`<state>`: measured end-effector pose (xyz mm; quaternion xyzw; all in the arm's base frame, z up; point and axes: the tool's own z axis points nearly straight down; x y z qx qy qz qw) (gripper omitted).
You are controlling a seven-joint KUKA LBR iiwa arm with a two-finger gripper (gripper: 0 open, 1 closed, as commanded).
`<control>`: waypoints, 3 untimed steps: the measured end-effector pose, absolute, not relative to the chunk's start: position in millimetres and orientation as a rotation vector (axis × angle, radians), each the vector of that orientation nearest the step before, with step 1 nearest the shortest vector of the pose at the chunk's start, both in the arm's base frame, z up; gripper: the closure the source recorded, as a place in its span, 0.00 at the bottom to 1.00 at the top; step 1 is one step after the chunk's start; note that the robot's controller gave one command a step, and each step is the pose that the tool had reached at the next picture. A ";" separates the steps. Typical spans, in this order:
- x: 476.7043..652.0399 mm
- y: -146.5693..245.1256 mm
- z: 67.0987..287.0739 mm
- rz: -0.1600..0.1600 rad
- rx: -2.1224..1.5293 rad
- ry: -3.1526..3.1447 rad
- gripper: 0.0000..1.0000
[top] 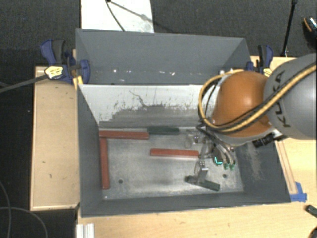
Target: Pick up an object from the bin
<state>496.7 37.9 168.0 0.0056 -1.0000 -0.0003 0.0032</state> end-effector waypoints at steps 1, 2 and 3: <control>556.7 10.1 67.2 0.000 0.264 -3.132 0.00; 557.2 11.4 70.7 -0.001 0.261 -3.135 1.00; 558.2 -49.6 211.1 0.004 0.289 -3.139 1.00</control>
Offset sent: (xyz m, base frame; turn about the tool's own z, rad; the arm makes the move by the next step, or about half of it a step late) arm 0.0596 -0.0267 -0.0980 -0.1587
